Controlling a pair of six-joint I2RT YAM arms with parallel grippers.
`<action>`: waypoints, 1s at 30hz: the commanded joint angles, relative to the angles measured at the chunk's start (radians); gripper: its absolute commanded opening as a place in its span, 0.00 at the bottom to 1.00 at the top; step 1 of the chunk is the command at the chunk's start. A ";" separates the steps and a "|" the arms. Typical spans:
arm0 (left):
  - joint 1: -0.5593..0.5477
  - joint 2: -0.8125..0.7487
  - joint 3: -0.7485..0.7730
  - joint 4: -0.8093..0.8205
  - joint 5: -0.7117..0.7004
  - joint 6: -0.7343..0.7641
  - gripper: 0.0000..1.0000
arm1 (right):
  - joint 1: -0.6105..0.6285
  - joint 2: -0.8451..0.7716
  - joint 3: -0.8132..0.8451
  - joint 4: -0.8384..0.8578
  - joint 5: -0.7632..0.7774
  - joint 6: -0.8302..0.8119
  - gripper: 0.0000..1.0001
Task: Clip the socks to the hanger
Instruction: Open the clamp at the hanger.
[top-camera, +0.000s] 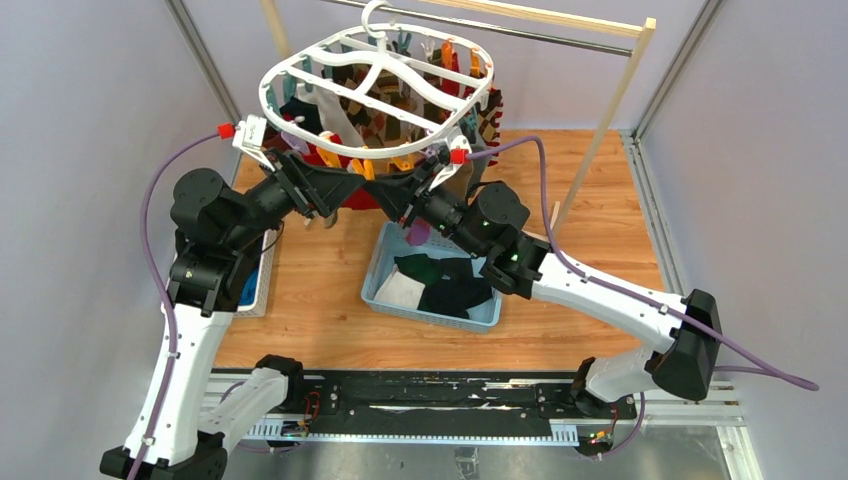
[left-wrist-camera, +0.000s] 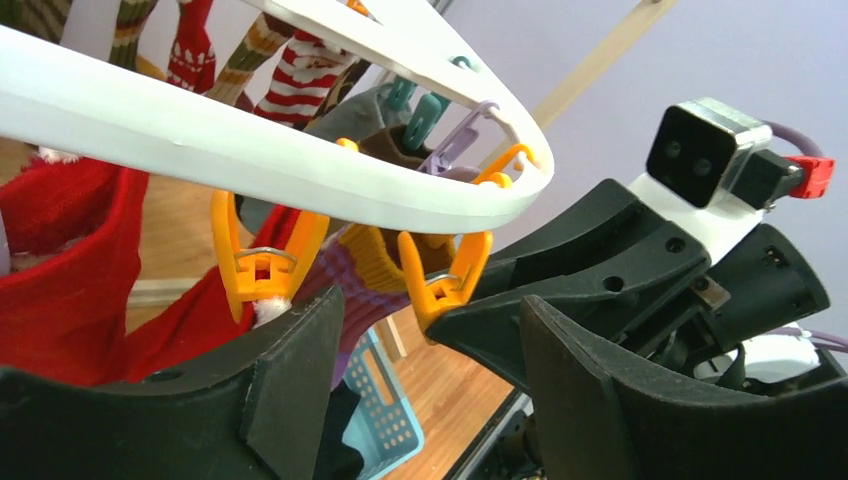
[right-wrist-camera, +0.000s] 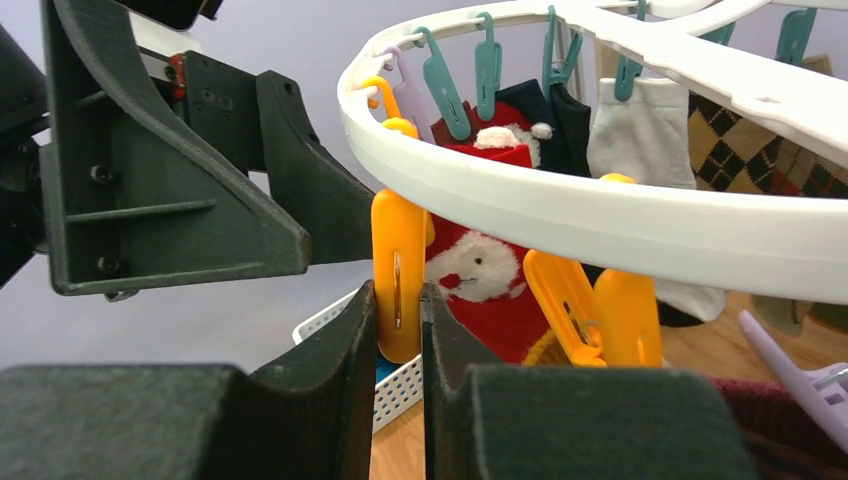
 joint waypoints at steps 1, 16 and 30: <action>-0.006 -0.003 0.007 0.068 0.027 -0.036 0.67 | 0.029 0.023 0.043 0.003 0.057 -0.021 0.00; -0.006 0.029 0.011 0.077 0.019 -0.053 0.56 | 0.064 0.061 0.090 -0.023 0.091 -0.039 0.00; -0.006 0.039 0.042 0.051 -0.028 -0.029 0.14 | 0.089 0.064 0.100 -0.047 0.134 -0.066 0.26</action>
